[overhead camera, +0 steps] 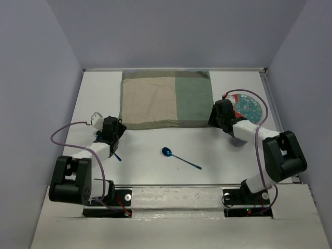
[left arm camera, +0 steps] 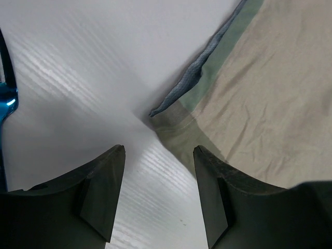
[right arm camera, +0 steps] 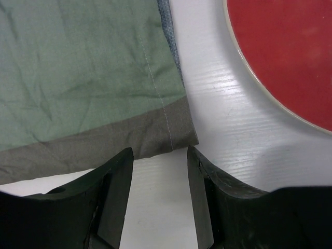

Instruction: Set the dinner table for one person

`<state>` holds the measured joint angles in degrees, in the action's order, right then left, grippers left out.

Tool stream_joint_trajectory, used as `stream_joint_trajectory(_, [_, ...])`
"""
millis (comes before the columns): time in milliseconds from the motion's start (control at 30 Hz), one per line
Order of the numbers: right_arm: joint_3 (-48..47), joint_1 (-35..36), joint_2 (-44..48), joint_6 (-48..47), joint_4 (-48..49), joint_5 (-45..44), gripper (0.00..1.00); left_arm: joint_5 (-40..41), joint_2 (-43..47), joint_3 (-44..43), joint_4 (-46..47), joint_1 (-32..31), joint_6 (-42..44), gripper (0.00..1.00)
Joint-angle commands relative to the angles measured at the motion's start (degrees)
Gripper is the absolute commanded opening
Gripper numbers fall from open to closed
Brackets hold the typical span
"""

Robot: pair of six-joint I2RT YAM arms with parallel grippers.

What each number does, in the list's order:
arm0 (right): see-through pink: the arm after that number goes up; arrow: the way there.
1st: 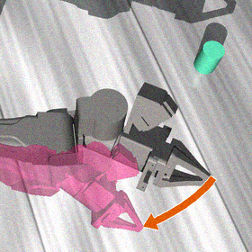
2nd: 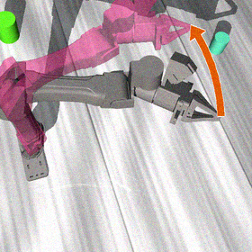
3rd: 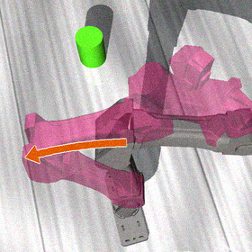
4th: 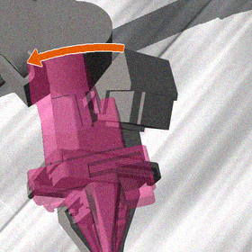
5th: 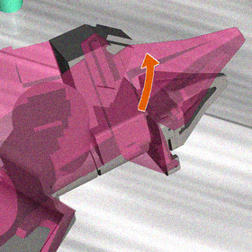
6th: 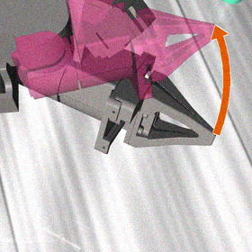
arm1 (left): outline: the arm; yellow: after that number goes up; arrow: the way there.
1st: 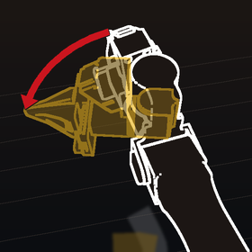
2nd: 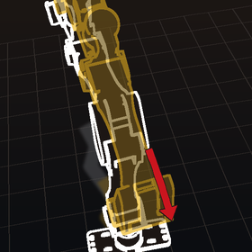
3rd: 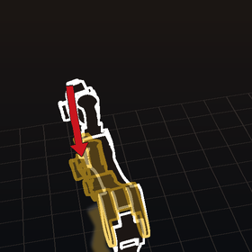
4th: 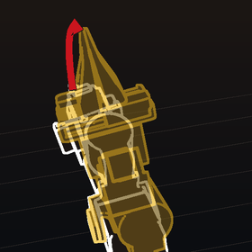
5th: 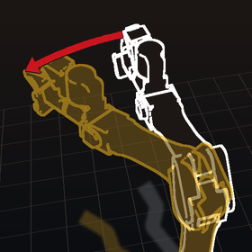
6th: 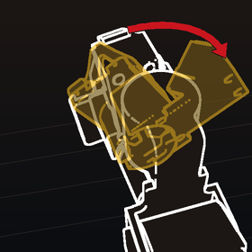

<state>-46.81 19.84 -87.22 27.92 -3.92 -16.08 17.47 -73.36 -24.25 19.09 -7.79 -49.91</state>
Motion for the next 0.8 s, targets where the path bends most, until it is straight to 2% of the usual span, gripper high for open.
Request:
stream_joint_trajectory(0, [-2.32,-0.24,-1.54,0.82,0.06,-0.71,0.52,1.51,-0.2,1.93,3.49,-0.21,-0.8,0.66])
stream_joint_trajectory(200, [-3.64,-0.24,-4.36,1.78,0.58,-0.97,0.52,1.77,-5.64,-0.8,7.8,-0.12,-2.82,0.63])
stream_joint_trajectory(333, [-3.56,-0.24,-5.15,2.57,0.85,-2.47,0.5,1.16,-8.19,-1.06,9.65,0.15,-3.44,0.54])
stream_joint_trajectory(367, [-3.55,-0.24,-5.24,2.58,0.93,-2.73,0.49,1.07,-8.63,-1.06,10.61,0.15,-3.7,0.49])
stream_joint_trajectory(433, [-3.73,-0.24,-6.2,2.49,1.11,-2.99,0.47,1.07,-9.42,-1.32,11.23,0.15,-3.79,0.44])
stream_joint_trajectory(567, [-4.26,-0.24,-7.7,2.49,1.37,-3.26,0.33,1.16,-10.04,-1.59,12.02,0.15,-3.7,0.42])
stream_joint_trajectory(600, [-4.34,-0.24,-7.96,2.57,1.64,-3.09,0.24,1.07,-10.39,-1.59,12.28,0.23,-3.53,0.41])
stream_joint_trajectory(633, [-4.26,-0.24,-8.05,2.58,1.81,-2.82,0.2,0.72,-10.48,-1.68,12.46,0.23,-3.44,0.38])
stream_joint_trajectory(667, [-4.17,-0.24,-7.97,2.66,1.99,-2.65,0.17,0.37,-10.66,-1.68,13.07,0.49,-3.27,0.23])
stream_joint_trajectory(733, [-3.91,-0.24,-7.79,2.58,2.25,-2.47,0.09,-0.34,-11.01,-1.68,13.6,0.58,-3.09,0.13])
stream_joint_trajectory(767, [-3.82,-0.24,-7.53,2.49,2.34,-2.64,0.02,-0.51,-11.01,-1.68,13.86,0.67,-2.91,0.0])
